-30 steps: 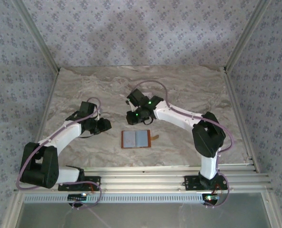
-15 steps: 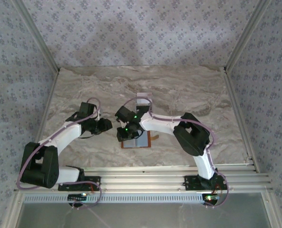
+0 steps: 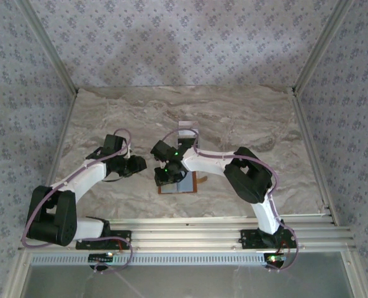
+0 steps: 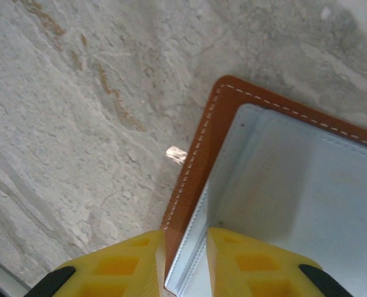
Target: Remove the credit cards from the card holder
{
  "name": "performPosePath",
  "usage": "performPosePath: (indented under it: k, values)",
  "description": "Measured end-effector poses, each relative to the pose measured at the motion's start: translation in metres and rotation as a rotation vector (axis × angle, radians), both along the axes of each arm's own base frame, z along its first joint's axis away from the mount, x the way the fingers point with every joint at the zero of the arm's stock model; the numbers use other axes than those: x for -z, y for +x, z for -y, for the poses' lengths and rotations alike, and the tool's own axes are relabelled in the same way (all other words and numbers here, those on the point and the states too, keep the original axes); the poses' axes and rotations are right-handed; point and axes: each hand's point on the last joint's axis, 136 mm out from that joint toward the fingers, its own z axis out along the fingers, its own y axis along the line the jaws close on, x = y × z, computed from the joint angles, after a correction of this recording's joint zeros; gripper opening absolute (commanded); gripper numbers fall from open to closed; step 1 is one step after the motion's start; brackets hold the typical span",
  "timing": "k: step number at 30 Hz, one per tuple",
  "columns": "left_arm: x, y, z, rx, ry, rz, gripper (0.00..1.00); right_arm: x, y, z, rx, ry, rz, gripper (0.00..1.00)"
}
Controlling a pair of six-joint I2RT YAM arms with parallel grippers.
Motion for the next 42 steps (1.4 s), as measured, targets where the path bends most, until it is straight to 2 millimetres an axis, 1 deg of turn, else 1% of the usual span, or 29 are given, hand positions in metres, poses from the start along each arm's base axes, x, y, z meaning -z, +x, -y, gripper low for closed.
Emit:
performPosePath:
  k: [9,17,21,23,29,36,42]
  values:
    - [0.0,-0.001,0.002,0.007,-0.011,-0.005,0.36,0.0,0.002,0.008,0.012,-0.026,0.024,0.29]
    - [0.0,-0.001,0.002,0.007,-0.011,-0.005,0.36,0.0,0.001,0.027,0.031,-0.1,0.043,0.31]
    - [0.0,-0.001,0.002,0.007,-0.011,-0.007,0.36,0.0,0.002,0.037,0.042,-0.145,0.058,0.34]
    - [0.0,-0.001,0.002,0.007,-0.011,-0.007,0.36,-0.001,0.003,0.043,0.051,-0.171,0.068,0.37]
    - [0.004,-0.002,0.002,0.008,-0.011,-0.02,0.36,0.002,0.006,0.064,0.073,-0.266,0.098,0.38]
    - [0.003,-0.002,0.003,0.01,-0.015,-0.022,0.36,0.004,0.005,0.085,0.092,-0.366,0.112,0.41]
    - [0.003,-0.002,0.003,0.01,-0.015,-0.022,0.36,0.002,0.006,0.093,0.107,-0.407,0.123,0.44]
